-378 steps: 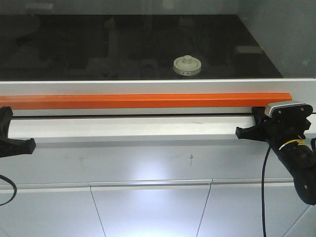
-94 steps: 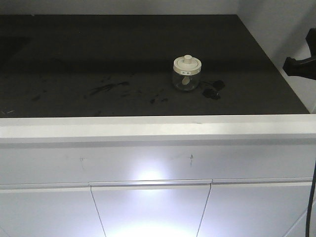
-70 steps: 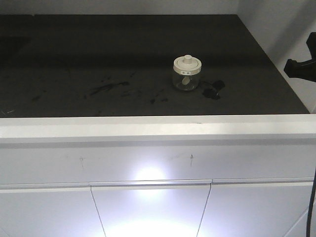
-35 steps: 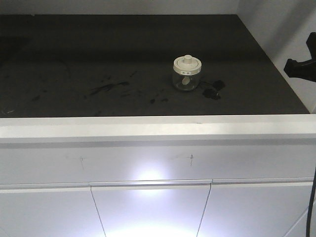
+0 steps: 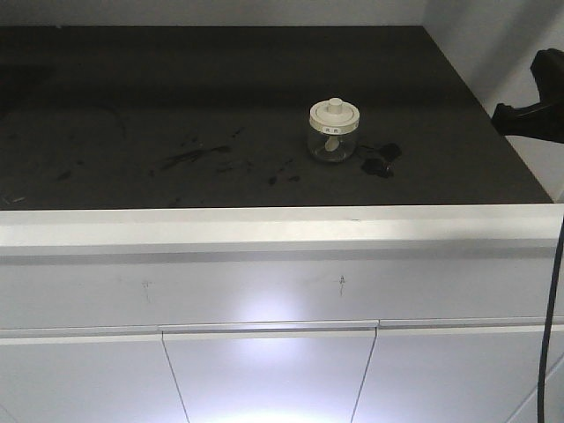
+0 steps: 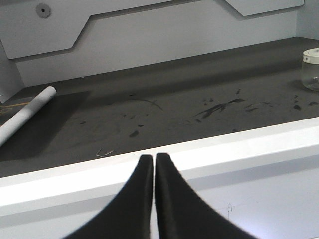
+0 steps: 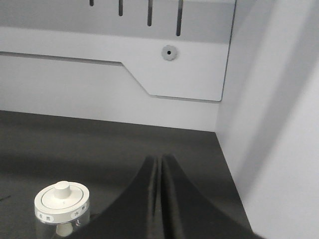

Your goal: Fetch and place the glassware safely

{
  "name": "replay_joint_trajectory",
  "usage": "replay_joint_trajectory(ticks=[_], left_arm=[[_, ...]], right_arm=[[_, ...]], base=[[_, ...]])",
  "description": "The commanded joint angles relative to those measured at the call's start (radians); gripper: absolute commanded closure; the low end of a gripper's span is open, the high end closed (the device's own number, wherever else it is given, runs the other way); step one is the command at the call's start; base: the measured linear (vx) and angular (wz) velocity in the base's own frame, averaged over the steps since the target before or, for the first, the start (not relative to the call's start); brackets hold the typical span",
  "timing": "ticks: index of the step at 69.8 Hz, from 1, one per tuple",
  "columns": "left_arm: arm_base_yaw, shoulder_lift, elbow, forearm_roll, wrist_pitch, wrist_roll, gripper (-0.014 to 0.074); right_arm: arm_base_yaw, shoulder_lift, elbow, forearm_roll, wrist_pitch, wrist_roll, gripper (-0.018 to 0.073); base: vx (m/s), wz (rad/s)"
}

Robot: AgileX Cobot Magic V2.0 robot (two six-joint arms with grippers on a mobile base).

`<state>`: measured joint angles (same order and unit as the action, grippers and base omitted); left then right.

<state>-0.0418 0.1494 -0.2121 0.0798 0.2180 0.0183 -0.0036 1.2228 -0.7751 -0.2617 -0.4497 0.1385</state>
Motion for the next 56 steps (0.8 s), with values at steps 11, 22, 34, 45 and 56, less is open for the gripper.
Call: replay_joint_trajectory(ticks=[11, 22, 34, 45, 56], left_arm=[[-0.004, 0.012, -0.029, -0.003, -0.070, -0.004, 0.0603], [-0.004, 0.012, -0.029, -0.003, -0.070, -0.004, 0.0603], [-0.004, 0.012, -0.029, -0.003, -0.070, -0.004, 0.0603], [-0.004, 0.012, -0.029, -0.003, -0.070, -0.004, 0.0603], [-0.004, 0.012, -0.029, -0.003, -0.070, -0.004, 0.0603]], right_arm=[[-0.001, 0.082, -0.147, -0.152, -0.039, 0.191, 0.0340], [-0.001, 0.176, -0.244, -0.299, -0.046, 0.384, 0.0080], [0.003, 0.299, -0.356, -0.472, -0.139, 0.555, -0.0056], [0.072, 0.419, -0.477, -0.542, -0.143, 0.577, -0.0034], [0.139, 0.551, -0.626, -0.547, -0.089, 0.572, -0.0020]], base=[[0.00, 0.00], [0.00, 0.00], [0.00, 0.00], [0.00, 0.00], [0.00, 0.00]])
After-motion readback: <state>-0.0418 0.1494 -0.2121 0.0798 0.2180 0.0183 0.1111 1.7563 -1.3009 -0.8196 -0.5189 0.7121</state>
